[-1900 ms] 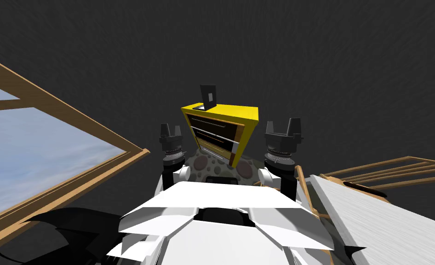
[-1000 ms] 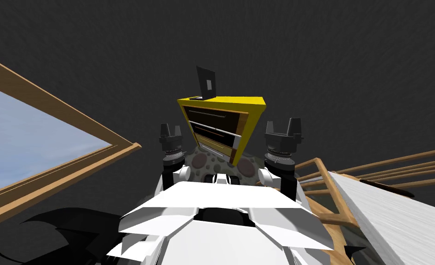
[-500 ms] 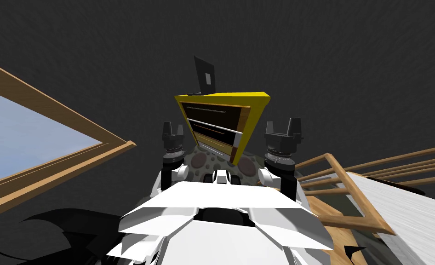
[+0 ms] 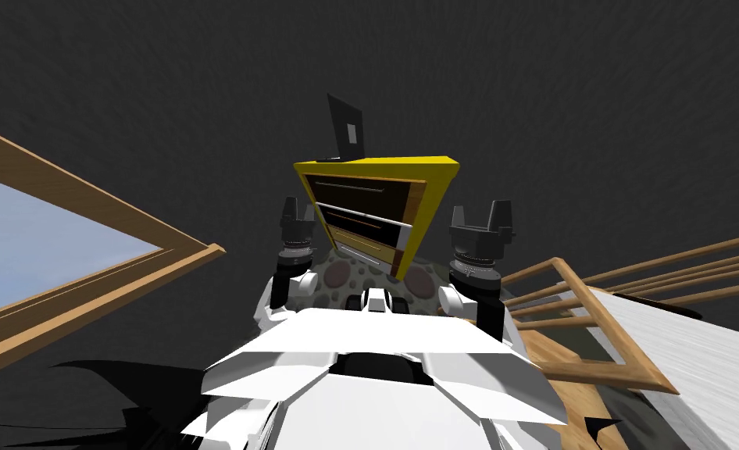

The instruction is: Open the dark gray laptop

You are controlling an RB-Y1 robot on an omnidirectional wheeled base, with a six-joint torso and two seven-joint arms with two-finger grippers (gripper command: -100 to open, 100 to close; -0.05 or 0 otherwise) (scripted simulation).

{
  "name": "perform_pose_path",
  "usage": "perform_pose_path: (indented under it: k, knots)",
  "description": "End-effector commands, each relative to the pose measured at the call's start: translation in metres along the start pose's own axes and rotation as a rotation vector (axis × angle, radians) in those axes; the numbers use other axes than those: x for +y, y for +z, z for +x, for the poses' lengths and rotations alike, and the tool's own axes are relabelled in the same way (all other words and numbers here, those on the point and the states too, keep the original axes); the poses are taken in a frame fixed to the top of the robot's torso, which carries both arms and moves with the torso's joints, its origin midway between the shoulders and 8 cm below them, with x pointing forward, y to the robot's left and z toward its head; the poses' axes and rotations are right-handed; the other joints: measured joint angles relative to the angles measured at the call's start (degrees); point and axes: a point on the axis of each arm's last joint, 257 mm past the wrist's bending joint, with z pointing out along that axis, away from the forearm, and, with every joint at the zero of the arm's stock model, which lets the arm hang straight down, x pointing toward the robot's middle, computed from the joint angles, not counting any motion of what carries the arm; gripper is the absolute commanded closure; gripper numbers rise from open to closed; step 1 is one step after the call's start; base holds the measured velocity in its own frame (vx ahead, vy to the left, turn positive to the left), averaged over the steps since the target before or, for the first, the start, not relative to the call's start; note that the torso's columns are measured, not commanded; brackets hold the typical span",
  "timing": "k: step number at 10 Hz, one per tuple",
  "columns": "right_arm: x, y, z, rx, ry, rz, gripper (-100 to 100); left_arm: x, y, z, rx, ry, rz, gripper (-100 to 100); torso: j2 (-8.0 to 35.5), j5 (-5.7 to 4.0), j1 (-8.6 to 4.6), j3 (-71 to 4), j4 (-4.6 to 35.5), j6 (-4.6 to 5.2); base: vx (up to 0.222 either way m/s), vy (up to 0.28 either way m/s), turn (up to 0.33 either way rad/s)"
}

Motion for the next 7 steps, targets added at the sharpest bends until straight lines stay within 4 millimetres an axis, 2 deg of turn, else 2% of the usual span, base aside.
perform_pose_path:
  k: [1,2,7]
  knots:
    - [0.000,0.000,0.000,0.000,0.000,0.000,0,0.008,0.022,-0.003,0.024,0.009,-0.009,-100,0.0,-0.01,-0.03,0.0,0.0,0.00,0.018,0.064,-0.102]
    - [0.000,0.000,0.000,0.000,0.000,0.000,0,0.005,0.025,-0.002,0.024,0.007,0.002,-100,0.0,-0.01,-0.05,0.0,0.0,0.00,0.014,0.042,-0.027]
    - [0.000,0.000,0.000,0.000,0.000,0.000,0,0.008,0.064,-0.007,0.037,0.008,-0.002,-100,0.0,-0.01,-0.04,0.0,0.0,0.00,0.015,0.043,-0.074]
